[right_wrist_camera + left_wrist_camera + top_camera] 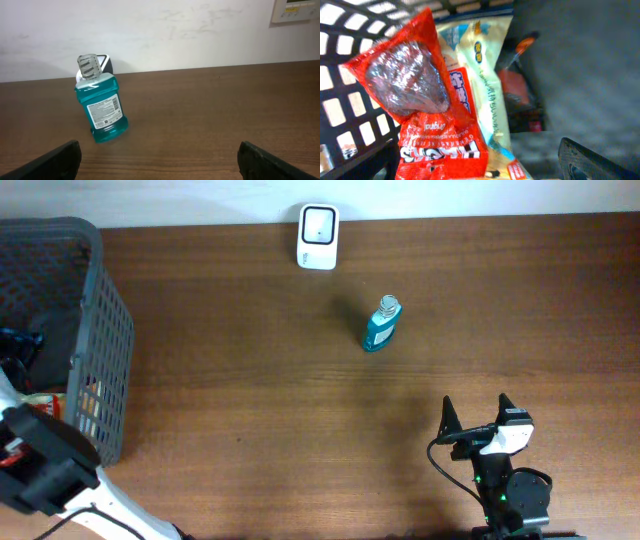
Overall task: Scan the item barcode
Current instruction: 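Reach the left gripper into the basket toward the snack bags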
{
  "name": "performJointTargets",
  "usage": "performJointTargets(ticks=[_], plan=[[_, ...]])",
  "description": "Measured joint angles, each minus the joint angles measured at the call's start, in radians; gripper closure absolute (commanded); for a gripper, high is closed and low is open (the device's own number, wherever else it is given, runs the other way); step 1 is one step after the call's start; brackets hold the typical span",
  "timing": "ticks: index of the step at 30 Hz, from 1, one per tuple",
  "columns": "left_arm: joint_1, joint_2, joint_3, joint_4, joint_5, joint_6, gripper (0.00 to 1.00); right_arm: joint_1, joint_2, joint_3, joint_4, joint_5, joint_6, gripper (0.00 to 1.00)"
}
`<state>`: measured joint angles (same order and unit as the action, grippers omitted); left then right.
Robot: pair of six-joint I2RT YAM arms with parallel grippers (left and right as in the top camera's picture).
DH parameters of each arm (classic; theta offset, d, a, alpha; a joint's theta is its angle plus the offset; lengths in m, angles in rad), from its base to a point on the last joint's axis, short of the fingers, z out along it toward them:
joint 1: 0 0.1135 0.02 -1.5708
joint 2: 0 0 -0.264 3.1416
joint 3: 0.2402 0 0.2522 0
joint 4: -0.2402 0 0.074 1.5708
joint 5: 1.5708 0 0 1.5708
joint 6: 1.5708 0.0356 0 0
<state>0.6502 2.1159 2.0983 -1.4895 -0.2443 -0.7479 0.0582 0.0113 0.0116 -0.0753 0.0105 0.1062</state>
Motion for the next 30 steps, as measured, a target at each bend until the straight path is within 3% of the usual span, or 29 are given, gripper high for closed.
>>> performJointTargets(ticks=[14, 16, 21, 26, 28, 29, 30], plan=[[0.0, 0.037, -0.188, 0.114, -0.011, -0.036, 0.0, 0.0, 0.0, 0.0, 0.0, 0.0, 0.0, 0.01], [0.0, 0.038, -0.199, 0.114, -0.03, -0.036, 0.26, 0.0, 0.0, 0.0, 0.0, 0.0, -0.001, 0.01], [0.0, 0.052, -0.201, 0.114, -0.054, -0.042, 0.34, 0.0, 0.0, 0.0, 0.0, 0.0, 0.0, 0.01], [0.0, 0.054, -0.203, 0.112, -0.067, -0.044, 0.54, 0.0, 0.0, 0.0, 0.0, 0.0, -0.001, 0.01], [0.0, 0.054, -0.203, 0.105, -0.068, -0.046, 0.57, 0.0, 0.0, 0.0, 0.0, 0.0, 0.0, 0.01], [0.0, 0.054, -0.201, 0.098, -0.07, -0.045, 0.64, 0.0, 0.0, 0.0, 0.0, 0.0, 0.0, 0.01], [0.0, 0.054, -0.196, 0.089, -0.071, -0.043, 0.83, 0.0, 0.0, 0.0, 0.0, 0.0, -0.001, 0.01]])
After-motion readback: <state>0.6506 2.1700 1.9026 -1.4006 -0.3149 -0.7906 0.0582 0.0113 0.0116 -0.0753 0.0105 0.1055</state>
